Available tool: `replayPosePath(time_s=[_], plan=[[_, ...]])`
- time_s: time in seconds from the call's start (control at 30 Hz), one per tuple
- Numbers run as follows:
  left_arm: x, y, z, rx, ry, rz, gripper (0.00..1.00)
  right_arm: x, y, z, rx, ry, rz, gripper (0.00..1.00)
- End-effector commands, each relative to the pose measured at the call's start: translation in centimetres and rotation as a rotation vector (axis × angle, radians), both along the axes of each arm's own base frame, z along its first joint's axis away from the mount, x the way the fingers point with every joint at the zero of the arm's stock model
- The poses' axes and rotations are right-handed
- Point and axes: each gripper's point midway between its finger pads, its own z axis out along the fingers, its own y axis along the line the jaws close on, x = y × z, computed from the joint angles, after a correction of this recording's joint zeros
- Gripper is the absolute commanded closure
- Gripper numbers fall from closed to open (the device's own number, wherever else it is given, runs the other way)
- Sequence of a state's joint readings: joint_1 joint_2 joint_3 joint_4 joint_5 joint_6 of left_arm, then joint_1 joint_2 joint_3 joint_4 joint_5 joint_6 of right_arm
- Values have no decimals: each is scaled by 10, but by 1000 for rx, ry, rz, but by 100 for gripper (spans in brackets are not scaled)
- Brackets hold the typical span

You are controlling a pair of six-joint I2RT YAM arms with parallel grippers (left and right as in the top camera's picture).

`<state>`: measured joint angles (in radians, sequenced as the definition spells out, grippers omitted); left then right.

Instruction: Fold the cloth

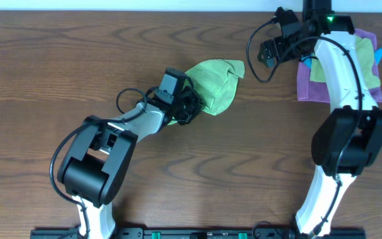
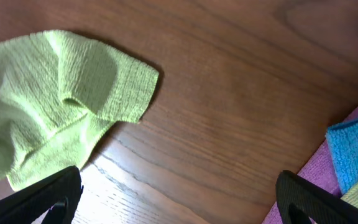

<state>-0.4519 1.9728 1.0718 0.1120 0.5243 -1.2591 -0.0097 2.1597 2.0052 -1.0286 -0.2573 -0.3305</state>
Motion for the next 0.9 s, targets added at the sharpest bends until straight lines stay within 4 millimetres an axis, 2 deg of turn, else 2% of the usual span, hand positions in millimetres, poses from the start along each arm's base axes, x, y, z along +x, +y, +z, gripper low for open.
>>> replayPosePath(time_s=[0.0,0.13,0.3,0.37,0.57,0.7,0.77,0.8,0.83,0.87], plan=[[-2,2,16,-78,30,-6,94,-5,12,-27,-33,48,95,1],[8,16,31,-115,18,19,94,-9,27,-62,-59,106,182,1],[22,38,58,-176,10,87,94,-6,38,-108,-156,154,209,1],[25,42,63,-182,0,95,94,-1,48,-113,-152,134,216,3],[23,40,66,-220,42,117,94,24,73,-108,-154,15,232,9],[26,37,72,-247,28,114,94,24,78,-125,-150,32,223,22],[28,36,75,-253,13,112,94,22,77,-134,-156,52,220,37],[29,36,76,-256,12,114,94,21,74,-139,-167,62,214,51],[29,36,76,-257,14,116,94,21,73,-140,-175,64,207,60],[29,36,76,-258,16,118,94,22,71,-141,-184,65,204,64]])
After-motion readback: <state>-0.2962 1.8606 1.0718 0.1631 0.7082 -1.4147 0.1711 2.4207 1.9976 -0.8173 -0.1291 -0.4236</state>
